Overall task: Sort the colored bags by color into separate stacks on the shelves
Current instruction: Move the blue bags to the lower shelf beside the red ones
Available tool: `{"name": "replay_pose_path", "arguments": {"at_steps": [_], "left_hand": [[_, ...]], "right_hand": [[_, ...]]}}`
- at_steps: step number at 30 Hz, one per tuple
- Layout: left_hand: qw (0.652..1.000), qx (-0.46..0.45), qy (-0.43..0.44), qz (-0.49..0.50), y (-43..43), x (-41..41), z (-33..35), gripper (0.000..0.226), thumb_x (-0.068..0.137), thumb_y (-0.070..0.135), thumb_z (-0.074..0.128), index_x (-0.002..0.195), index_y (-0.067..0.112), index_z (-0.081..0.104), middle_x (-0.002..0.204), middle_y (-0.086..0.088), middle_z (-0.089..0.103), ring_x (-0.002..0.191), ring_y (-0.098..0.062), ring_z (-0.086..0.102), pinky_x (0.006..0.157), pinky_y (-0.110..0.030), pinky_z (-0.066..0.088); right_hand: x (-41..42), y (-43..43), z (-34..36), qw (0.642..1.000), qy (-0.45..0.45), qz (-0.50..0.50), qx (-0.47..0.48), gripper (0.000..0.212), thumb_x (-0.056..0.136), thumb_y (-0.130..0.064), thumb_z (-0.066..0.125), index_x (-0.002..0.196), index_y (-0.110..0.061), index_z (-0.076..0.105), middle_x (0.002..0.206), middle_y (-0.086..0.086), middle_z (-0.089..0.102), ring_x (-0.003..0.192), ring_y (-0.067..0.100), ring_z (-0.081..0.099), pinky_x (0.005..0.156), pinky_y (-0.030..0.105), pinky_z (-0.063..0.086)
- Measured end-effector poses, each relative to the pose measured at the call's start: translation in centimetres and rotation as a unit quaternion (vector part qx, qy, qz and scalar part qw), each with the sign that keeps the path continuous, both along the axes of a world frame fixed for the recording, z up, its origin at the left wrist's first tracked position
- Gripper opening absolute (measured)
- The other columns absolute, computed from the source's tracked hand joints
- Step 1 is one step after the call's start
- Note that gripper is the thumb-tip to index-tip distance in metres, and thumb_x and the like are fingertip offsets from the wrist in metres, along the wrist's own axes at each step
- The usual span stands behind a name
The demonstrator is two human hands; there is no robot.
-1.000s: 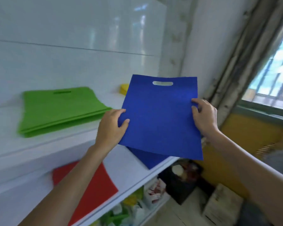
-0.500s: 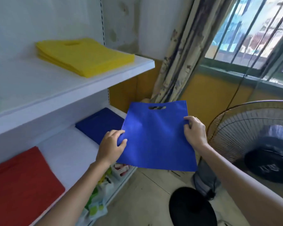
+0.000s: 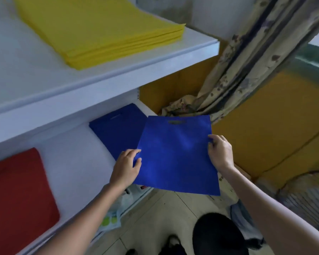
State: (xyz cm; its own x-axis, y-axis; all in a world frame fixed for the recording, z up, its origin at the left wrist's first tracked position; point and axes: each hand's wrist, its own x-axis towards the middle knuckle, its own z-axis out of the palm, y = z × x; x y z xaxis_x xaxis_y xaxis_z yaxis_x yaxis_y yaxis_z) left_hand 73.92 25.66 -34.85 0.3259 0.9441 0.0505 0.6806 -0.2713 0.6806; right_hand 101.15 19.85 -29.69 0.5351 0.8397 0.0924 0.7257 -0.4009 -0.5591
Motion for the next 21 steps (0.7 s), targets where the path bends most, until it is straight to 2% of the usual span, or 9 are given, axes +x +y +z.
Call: {"name": "replay_pose_path", "arguments": {"at_steps": [4,10,14,17,21], "left_hand": [[0.996,-0.017,0.006,0.086,1.5,-1.0,-1.5,0.035,0.093,0.016,0.050,0.127,0.009,0.053,0.126,-0.005,0.054,0.119,-0.019,0.045,0.097,-0.021,0.032],[0.973,-0.035,0.002,0.226,3.4,-1.4,-4.2,0.042,0.089,0.018,0.057,0.130,0.013,0.050,0.128,-0.003,0.051,0.119,-0.019,0.045,0.098,-0.025,0.036],[0.961,-0.062,-0.035,0.269,4.6,-0.4,-5.9,0.050,0.087,0.019,0.061,0.134,0.016,0.045,0.132,0.000,0.047,0.120,-0.018,0.045,0.101,-0.026,0.037],[0.957,-0.049,-0.019,0.287,5.5,0.2,-7.2,0.053,0.085,0.019,0.063,0.135,0.016,0.044,0.134,-0.001,0.046,0.121,-0.018,0.043,0.103,-0.028,0.037],[0.949,-0.032,0.023,0.312,6.7,0.4,-9.4,0.050,0.088,0.018,0.059,0.135,0.014,0.044,0.133,-0.004,0.048,0.122,-0.018,0.041,0.099,-0.018,0.031]], "right_hand": [[-0.4,6.8,-2.2,0.993,-0.026,0.107,-0.040,0.043,0.091,-0.011,0.049,0.133,-0.008,0.048,0.129,0.009,0.051,0.120,0.026,0.045,0.102,0.037,0.036],[-2.4,17.8,-6.7,0.954,-0.062,0.288,-0.052,0.053,0.091,-0.011,0.049,0.142,-0.006,0.035,0.144,0.011,0.036,0.133,0.027,0.030,0.110,0.039,0.030],[-3.0,22.7,-9.0,0.939,-0.068,0.334,-0.036,0.053,0.093,-0.009,0.045,0.144,-0.006,0.030,0.145,0.011,0.033,0.133,0.026,0.029,0.110,0.040,0.030],[-3.5,25.3,-10.7,0.919,-0.103,0.377,-0.049,0.058,0.092,-0.012,0.046,0.146,-0.007,0.025,0.149,0.009,0.029,0.134,0.028,0.026,0.109,0.041,0.028],[-4.8,27.0,-13.9,0.893,-0.144,0.413,-0.107,0.067,0.092,-0.021,0.047,0.148,-0.011,0.012,0.155,0.004,0.014,0.138,0.028,0.018,0.108,0.042,0.027]]}}
